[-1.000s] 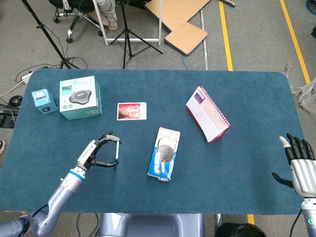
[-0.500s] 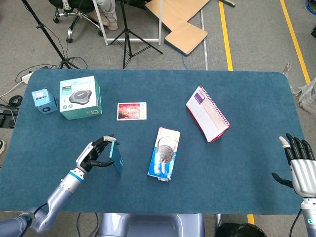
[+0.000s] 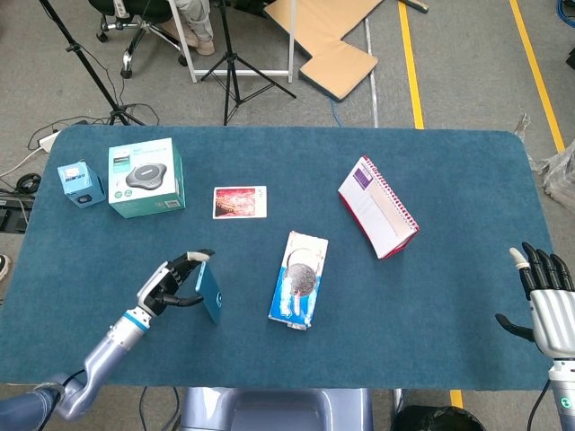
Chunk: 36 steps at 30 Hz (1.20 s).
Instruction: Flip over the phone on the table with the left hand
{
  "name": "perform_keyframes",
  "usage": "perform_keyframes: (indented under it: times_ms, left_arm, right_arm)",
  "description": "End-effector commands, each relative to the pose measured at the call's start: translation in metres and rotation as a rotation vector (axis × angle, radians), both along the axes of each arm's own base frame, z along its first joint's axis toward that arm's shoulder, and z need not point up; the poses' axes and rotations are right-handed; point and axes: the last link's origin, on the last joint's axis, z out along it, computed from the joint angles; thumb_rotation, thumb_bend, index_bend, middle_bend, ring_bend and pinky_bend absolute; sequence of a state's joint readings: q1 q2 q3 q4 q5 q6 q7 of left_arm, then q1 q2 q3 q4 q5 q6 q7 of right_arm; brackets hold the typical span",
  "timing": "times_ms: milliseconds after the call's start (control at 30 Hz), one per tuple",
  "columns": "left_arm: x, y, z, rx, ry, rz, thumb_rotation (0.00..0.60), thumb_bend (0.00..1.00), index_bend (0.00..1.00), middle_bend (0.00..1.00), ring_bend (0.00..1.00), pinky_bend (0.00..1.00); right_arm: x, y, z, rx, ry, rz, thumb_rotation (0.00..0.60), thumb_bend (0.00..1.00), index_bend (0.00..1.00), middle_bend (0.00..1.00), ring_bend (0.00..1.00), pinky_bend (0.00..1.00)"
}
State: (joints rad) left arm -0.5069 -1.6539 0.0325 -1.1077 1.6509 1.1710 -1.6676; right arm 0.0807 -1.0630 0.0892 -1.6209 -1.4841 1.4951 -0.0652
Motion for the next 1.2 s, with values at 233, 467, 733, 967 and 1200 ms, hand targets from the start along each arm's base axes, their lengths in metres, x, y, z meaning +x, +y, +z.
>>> perform_keyframes:
  times_ms: [233, 467, 733, 967, 1200]
  left_arm:
    - [-0.022, 0.001, 0.029, 0.052, -0.031, 0.022, 0.6, 0.0, 0.19, 0.07, 0.0, 0.0]
    - [-0.03, 0.006, 0.063, 0.143, -0.021, 0.004, 0.6, 0.0, 0.2, 0.08, 0.0, 0.0]
    - [-0.024, 0.008, 0.136, 0.45, 0.275, -0.085, 0.6, 0.0, 0.19, 0.1, 0.0, 0.0]
    - [-0.024, -0.025, 0.187, 0.828, 1.201, -0.177, 0.6, 0.0, 0.16, 0.07, 0.0, 0.0]
    - [-0.017, -0.065, 0.19, 0.872, 1.431, -0.166, 0.6, 0.0, 0.15, 0.06, 0.0, 0.0]
  right_arm:
    - [0.001, 0.0, -0.001, 0.003, 0.002, 0.001, 0.6, 0.0, 0.0, 0.0, 0.0, 0.0]
    - [0.002, 0.001, -0.001, 0.002, 0.003, 0.004, 0.6, 0.0, 0.0, 0.0, 0.0, 0.0]
    - [0.004, 0.002, -0.001, 0.003, 0.002, 0.013, 0.6, 0.0, 0.0, 0.0, 0.0, 0.0]
    - [0.006, 0.003, 0.0, 0.003, -0.005, 0.024, 0.6, 0.0, 0.0, 0.0, 0.0, 0.0]
    - [0.007, 0.002, 0.002, -0.005, -0.015, 0.031, 0.6, 0.0, 0.0, 0.0, 0.0, 0.0]
